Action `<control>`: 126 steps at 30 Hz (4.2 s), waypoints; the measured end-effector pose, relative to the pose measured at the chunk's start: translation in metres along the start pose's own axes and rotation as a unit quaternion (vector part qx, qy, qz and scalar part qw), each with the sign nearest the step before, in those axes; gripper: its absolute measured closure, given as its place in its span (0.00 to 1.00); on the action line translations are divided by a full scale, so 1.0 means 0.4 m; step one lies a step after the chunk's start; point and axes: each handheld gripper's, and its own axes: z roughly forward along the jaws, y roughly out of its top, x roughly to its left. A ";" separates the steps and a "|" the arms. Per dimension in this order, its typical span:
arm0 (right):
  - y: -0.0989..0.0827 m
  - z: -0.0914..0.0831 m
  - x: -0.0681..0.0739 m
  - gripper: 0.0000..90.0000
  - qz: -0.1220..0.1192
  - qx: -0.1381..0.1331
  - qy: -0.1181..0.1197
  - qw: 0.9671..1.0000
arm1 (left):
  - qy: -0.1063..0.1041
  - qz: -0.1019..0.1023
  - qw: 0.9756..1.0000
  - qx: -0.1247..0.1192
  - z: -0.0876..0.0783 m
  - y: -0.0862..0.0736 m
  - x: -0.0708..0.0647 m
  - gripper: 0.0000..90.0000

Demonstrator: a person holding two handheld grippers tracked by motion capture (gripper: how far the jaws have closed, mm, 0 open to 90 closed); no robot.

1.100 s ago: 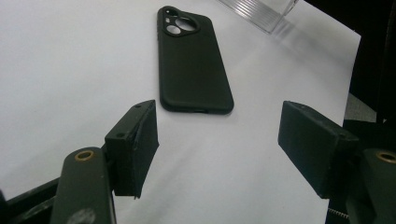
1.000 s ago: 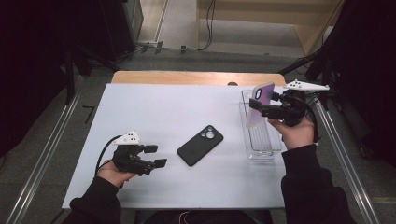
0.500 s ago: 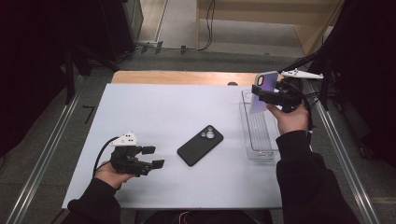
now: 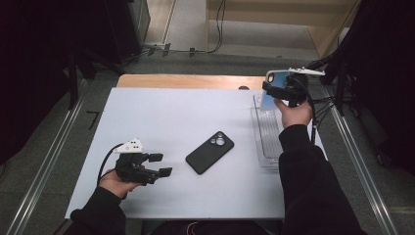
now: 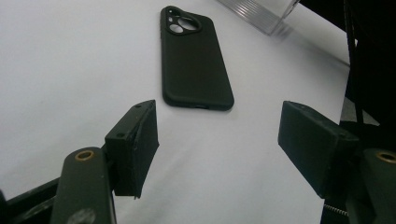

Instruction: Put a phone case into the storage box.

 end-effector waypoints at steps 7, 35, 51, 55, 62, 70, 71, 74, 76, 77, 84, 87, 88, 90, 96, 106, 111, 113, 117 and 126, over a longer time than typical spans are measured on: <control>-0.014 0.056 -0.021 0.16 0.018 0.010 -0.016 1.000 | 0.001 -0.005 1.000 0.001 -0.001 -0.001 0.005 0.33; -0.079 0.186 -0.011 0.16 0.014 0.014 -0.076 0.997 | 0.000 0.000 1.000 0.007 0.006 -0.005 0.008 0.33; -0.077 0.190 -0.020 0.14 0.033 0.016 -0.071 0.997 | 0.000 -0.002 1.000 0.008 0.007 -0.005 0.010 0.33; -0.076 0.197 -0.014 0.13 0.022 0.023 -0.068 0.997 | 0.000 0.001 1.000 0.009 0.007 -0.005 0.010 0.33; -0.076 0.198 -0.011 0.11 0.017 0.025 -0.065 0.997 | 0.001 0.000 1.000 0.008 0.007 -0.005 0.010 0.33; -0.060 0.167 -0.017 0.04 0.019 0.024 -0.066 0.997 | 0.005 -0.005 1.000 0.008 0.007 -0.005 0.013 0.33; -0.057 0.161 -0.018 0.02 0.022 0.027 -0.062 0.997 | 0.005 -0.005 1.000 0.008 0.007 -0.005 0.013 0.33; -0.048 0.138 -0.023 0.02 0.030 0.037 -0.049 0.998 | 0.005 -0.008 1.000 0.008 0.007 -0.004 0.013 0.32; -0.041 0.119 -0.022 0.02 0.035 0.043 -0.042 0.998 | 0.004 -0.011 1.000 0.011 0.007 -0.002 0.014 0.32; -0.038 0.109 -0.022 0.02 0.037 0.045 -0.036 0.998 | 0.004 -0.012 1.000 0.011 0.007 -0.002 0.015 0.32; -0.025 0.047 -0.022 0.02 0.038 0.061 -0.005 0.997 | 0.005 -0.020 1.000 0.008 0.008 0.002 0.018 0.32; -0.024 0.006 -0.016 0.03 0.018 0.068 0.040 0.997 | 0.007 -0.024 1.000 0.008 0.008 0.005 0.017 0.32; -0.024 0.006 -0.016 0.03 0.018 0.068 0.040 0.997 | 0.008 -0.025 1.000 0.006 0.009 0.005 0.017 0.32; -0.029 -0.014 -0.009 0.04 0.011 0.067 0.063 0.996 | 0.010 -0.027 1.000 0.004 0.009 0.006 0.018 0.32; -0.050 -0.061 0.024 0.04 -0.018 0.080 0.098 0.992 | 0.012 -0.030 0.999 0.004 0.010 0.007 0.020 0.32; -0.085 -0.120 0.055 0.06 -0.041 0.094 0.192 0.976 | 0.014 -0.033 0.999 0.005 0.010 0.010 0.024 0.32; -0.106 -0.137 0.076 0.12 -0.056 0.100 0.221 0.969 | 0.018 -0.034 0.999 0.004 0.010 0.011 0.021 0.32; -0.115 -0.142 0.085 0.14 -0.063 0.098 0.229 0.966 | 0.019 -0.032 0.999 0.003 0.010 0.012 0.022 0.32; -0.133 -0.152 0.106 0.14 -0.078 0.101 0.251 0.960 | 0.019 -0.034 0.999 0.001 0.013 0.015 0.024 0.32; -0.165 -0.172 0.132 0.14 -0.092 0.108 0.283 0.949 | 0.025 -0.027 0.999 0.002 0.020 0.027 0.019 0.29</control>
